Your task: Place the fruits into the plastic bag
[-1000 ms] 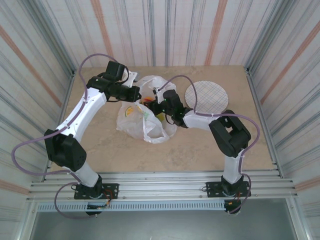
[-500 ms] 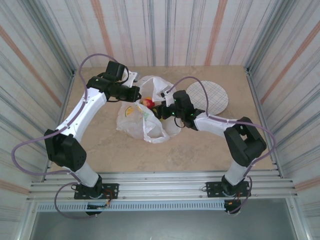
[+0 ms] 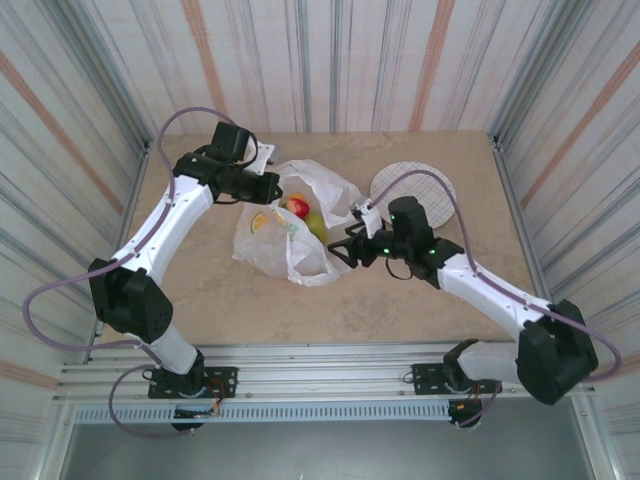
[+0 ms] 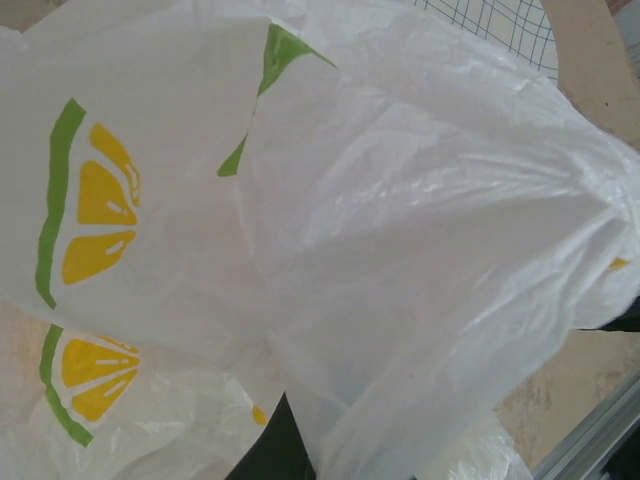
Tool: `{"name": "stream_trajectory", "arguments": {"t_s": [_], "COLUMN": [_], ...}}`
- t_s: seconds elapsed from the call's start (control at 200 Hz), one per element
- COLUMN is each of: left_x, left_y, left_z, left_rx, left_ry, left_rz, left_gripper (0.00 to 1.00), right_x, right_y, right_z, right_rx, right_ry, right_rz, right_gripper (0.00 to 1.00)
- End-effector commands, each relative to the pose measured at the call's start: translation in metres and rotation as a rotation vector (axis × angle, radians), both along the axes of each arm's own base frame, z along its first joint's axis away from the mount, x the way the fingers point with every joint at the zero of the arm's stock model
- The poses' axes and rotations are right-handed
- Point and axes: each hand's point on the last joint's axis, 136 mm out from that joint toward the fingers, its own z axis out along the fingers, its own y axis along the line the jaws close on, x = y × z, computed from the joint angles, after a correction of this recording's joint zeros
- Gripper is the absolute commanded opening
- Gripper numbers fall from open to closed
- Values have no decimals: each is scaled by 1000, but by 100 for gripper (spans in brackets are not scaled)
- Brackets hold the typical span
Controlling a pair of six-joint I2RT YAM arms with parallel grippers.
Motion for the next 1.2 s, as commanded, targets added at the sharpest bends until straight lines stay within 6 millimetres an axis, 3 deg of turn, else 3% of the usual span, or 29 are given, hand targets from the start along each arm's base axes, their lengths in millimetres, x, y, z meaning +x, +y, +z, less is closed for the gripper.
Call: {"name": "stream_trajectory", "arguments": {"t_s": [0.0, 0.135, 0.23, 0.341, 0.416, 0.656, 0.762, 0.917, 1.067, 1.197], "left_x": [-2, -2, -2, -2, -3, -2, -3, -3, -3, -4], "left_y": [7, 6, 6, 6, 6, 6, 6, 5, 5, 5], "left_z": [7, 8, 7, 7, 7, 7, 8, 8, 9, 12], "left_rx": [-2, -6, -7, -9, -8, -8, -9, -12, -14, -18], "left_ry": [-18, -18, -14, -15, -13, -14, -16, -15, -17, -22], "left_rz": [16, 16, 14, 14, 13, 13, 12, 12, 10, 11], "left_gripper": [0, 0, 0, 0, 0, 0, 0, 0, 0, 0], "right_x": [-16, 3, 24, 40, 48, 68, 74, 82, 85, 82], "right_y": [-21, -53, -77, -89, -88, -56, -45, -38, -39, -40], "right_z": [-6, -14, -38, -65, -78, -110, -120, -129, -119, -93], "right_rx": [0, 55, 50, 34, 45, 105, 109, 125, 129, 141], "right_ry": [30, 100, 204, 316, 377, 501, 521, 545, 530, 496], "right_rz": [7, -183, -366, -496, -534, -526, -516, -525, -527, -506], "right_gripper": [79, 80, 82, 82, 82, 75, 65, 36, 13, 5]}}
